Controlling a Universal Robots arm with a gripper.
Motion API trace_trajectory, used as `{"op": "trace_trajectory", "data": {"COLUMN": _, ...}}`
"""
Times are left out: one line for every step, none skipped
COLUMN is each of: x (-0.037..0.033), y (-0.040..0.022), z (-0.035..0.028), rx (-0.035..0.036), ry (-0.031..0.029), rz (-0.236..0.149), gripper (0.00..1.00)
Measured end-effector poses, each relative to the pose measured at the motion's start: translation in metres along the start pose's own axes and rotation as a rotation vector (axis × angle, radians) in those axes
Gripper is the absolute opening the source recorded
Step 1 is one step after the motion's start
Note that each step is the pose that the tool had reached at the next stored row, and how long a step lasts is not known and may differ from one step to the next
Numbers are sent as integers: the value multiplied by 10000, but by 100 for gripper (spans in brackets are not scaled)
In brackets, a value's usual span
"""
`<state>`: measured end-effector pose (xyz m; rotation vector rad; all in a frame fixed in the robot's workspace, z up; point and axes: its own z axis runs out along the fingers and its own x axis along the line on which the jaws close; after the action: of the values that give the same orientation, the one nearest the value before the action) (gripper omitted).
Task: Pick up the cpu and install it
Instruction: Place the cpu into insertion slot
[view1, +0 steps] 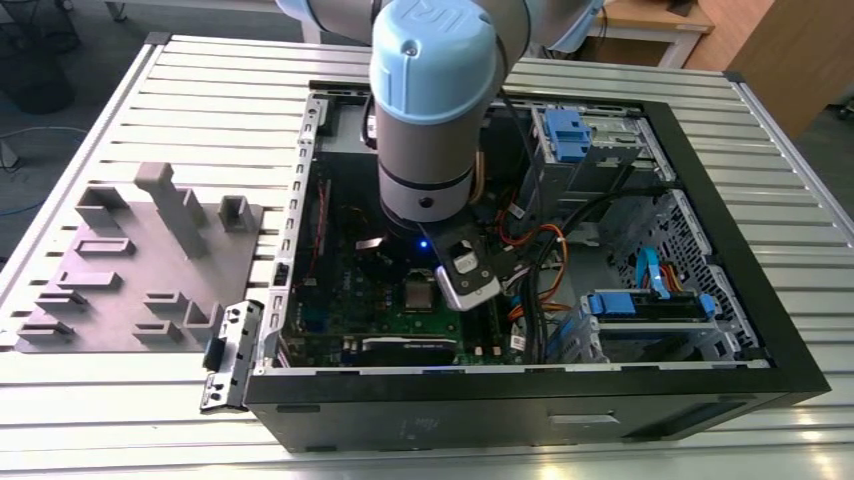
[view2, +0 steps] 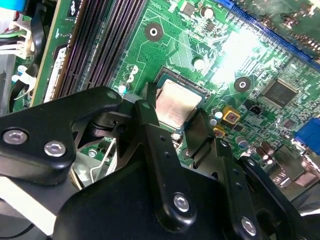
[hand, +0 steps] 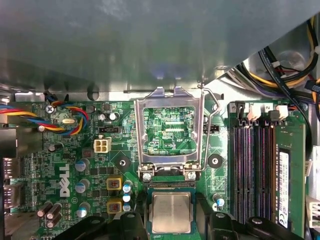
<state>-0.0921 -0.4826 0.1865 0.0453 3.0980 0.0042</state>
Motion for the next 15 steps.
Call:
{"op": "trace_trajectory", "data": {"x": 1, "y": 0, "z": 3, "rx": -2, "ry": -5, "rz": 0, "gripper": 47}}
{"op": "trace_trajectory", "data": {"x": 1, "y": 1, "z": 5, "rx": -7, "ry": -7, "rz": 0, "gripper": 47}}
{"op": "trace_trajectory", "data": {"x": 1, "y": 1, "z": 5, "rx": -7, "ry": -9, "rz": 0, "gripper": 47}}
{"op": "trace_trajectory", "data": {"x": 1, "y": 1, "z": 5, "rx": -7, "ry": -9, "rz": 0, "gripper": 47}}
{"op": "trace_trajectory", "data": {"x": 1, "y": 1, "z": 4, "rx": -8, "ry": -9, "rz": 0, "gripper": 47}}
{"op": "trace_trajectory", "data": {"x": 1, "y": 1, "z": 0, "rx": -10, "ry": -11, "rz": 0, "gripper": 47}}
{"op": "trace_trajectory", "data": {"x": 0, "y": 2, "z": -5, "rx": -16, "ry": -13, "rz": 1, "gripper": 47}}
{"op": "trace_trajectory", "data": {"x": 0, "y": 3, "z": -10, "rx": -18, "ry": -14, "rz": 1, "gripper": 47}}
{"op": "trace_trajectory", "data": {"x": 0, "y": 3, "z": -12, "rx": -19, "ry": -14, "rz": 1, "gripper": 47}}
{"op": "trace_trajectory", "data": {"x": 0, "y": 2, "z": -15, "rx": -16, "ry": -13, "rz": 1, "gripper": 47}}
{"op": "trace_trajectory", "data": {"x": 0, "y": 2, "z": -17, "rx": -13, "ry": -11, "rz": 1, "gripper": 47}}
{"op": "trace_trajectory", "data": {"x": 0, "y": 2, "z": -19, "rx": -11, "ry": -10, "rz": 1, "gripper": 47}}
{"op": "trace_trajectory", "data": {"x": 0, "y": 2, "z": -21, "rx": -12, "ry": -11, "rz": 1, "gripper": 47}}
{"op": "trace_trajectory", "data": {"x": 0, "y": 2, "z": -23, "rx": -14, "ry": -11, "rz": 1, "gripper": 47}}
{"op": "trace_trajectory", "data": {"x": 0, "y": 2, "z": -23, "rx": -13, "ry": -12, "rz": 0, "gripper": 47}}
